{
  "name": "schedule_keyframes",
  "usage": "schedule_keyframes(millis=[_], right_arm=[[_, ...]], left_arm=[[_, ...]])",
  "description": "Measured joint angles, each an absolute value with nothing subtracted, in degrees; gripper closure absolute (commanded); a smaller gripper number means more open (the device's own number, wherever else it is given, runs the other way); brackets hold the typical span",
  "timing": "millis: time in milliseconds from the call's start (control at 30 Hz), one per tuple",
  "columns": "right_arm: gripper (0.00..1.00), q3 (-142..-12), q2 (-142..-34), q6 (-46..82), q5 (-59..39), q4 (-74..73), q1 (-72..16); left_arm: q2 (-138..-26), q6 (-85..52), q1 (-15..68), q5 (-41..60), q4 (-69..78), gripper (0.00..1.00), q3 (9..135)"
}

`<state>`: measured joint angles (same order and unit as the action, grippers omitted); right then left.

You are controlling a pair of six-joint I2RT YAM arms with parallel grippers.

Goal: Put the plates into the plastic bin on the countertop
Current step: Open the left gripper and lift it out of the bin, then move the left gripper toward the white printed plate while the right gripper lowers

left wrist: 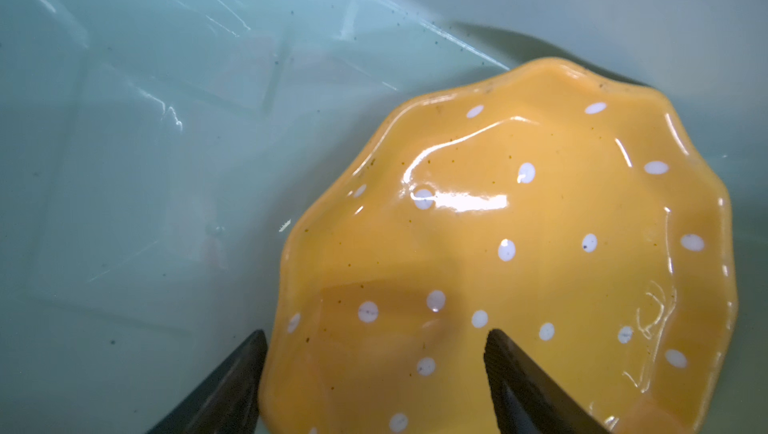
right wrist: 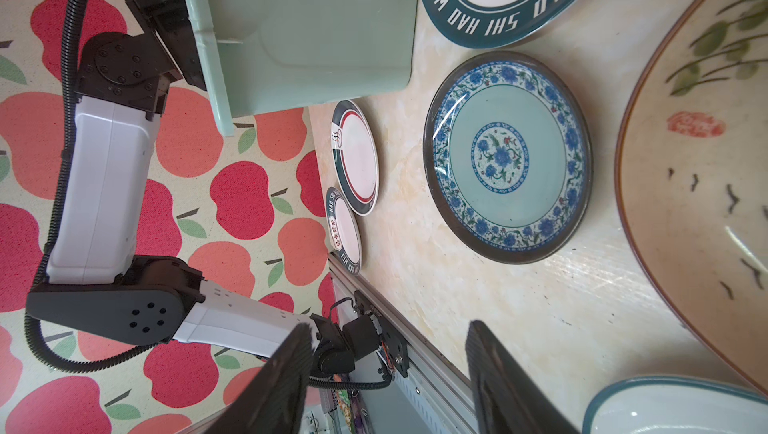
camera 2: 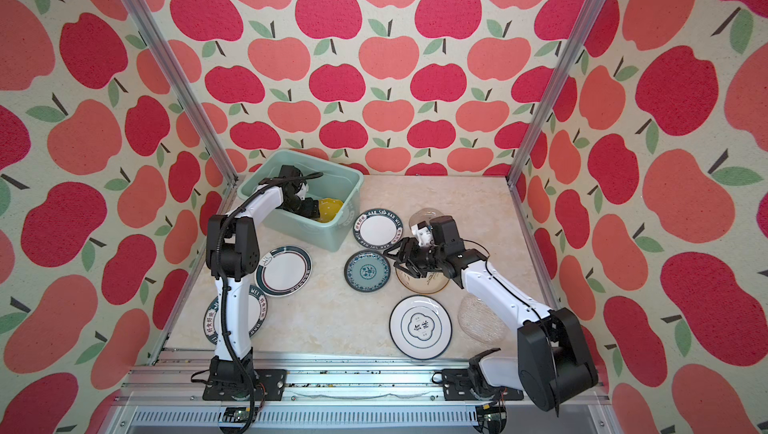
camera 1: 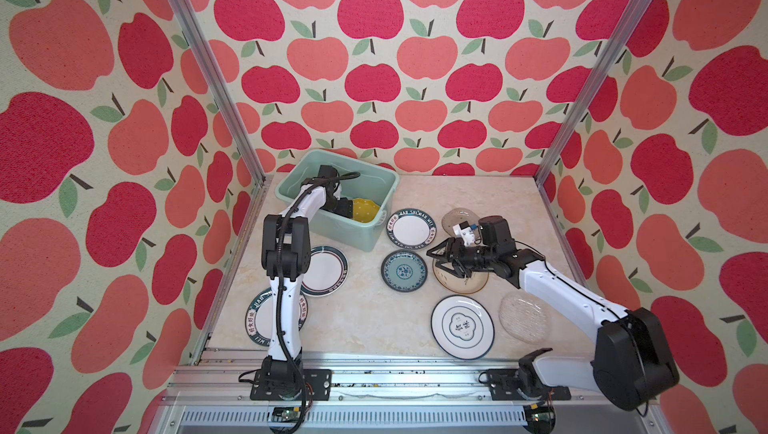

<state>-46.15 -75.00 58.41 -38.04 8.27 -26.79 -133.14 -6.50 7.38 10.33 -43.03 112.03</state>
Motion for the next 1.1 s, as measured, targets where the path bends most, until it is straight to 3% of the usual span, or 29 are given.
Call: schedule_keyframes(millis=[433,467,633,967,1100], right_arm=[[0.28,-46.87,-70.96,50.74,-35.62,18.24,-22.20],[0.28,-47.16,-70.61,49.91,-35.31,19.29,-21.91],[0.27,-49.32,-68.71,45.91,-33.69,24.27,-21.30],[0.27,-55.24,-64.27,38.30,-28.01,37.12,-21.30],[0.24,-57.78,-61.89,35.27,-23.38,45.41,-21.30]], left_arm=[[-123.26,-6.46,7.40,4.60,-35.97,0.10,106.15],[-121.27,-6.46,7.40,3.88,-34.52,0.04,104.55],[-112.03,-5.89,7.53,-0.43,-27.90,0.01,97.45],[-89.78,-3.53,10.24,-10.22,-22.63,0.01,88.20],[-78.28,-3.92,10.72,-6.15,-23.79,0.01,80.68]])
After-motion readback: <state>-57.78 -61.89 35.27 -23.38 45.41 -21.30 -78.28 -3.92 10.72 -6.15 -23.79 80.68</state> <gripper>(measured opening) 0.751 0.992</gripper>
